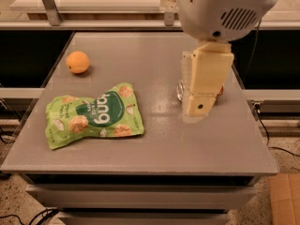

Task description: Pick green rice chip bag

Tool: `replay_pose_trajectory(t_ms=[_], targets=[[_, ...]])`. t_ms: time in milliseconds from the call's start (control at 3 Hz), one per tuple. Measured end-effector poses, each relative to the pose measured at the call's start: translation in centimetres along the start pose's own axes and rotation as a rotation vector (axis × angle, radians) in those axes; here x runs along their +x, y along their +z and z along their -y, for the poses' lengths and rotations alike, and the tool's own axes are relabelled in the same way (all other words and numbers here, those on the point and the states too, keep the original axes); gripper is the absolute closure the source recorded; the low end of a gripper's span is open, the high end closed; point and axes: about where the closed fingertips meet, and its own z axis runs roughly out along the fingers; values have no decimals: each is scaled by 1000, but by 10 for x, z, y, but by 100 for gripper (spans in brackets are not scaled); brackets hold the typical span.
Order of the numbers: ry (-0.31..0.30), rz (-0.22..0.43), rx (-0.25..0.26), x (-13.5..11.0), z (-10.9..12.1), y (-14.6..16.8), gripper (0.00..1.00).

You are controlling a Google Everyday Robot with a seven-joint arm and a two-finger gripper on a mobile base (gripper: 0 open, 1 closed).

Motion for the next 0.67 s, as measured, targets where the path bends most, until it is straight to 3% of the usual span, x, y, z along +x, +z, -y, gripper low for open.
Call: replay_pose_trajectory(t_ms=[333,667], targets=[[2,7,0,-1,-1,-1,0],[-59,90,-14,-31,12,10,0]])
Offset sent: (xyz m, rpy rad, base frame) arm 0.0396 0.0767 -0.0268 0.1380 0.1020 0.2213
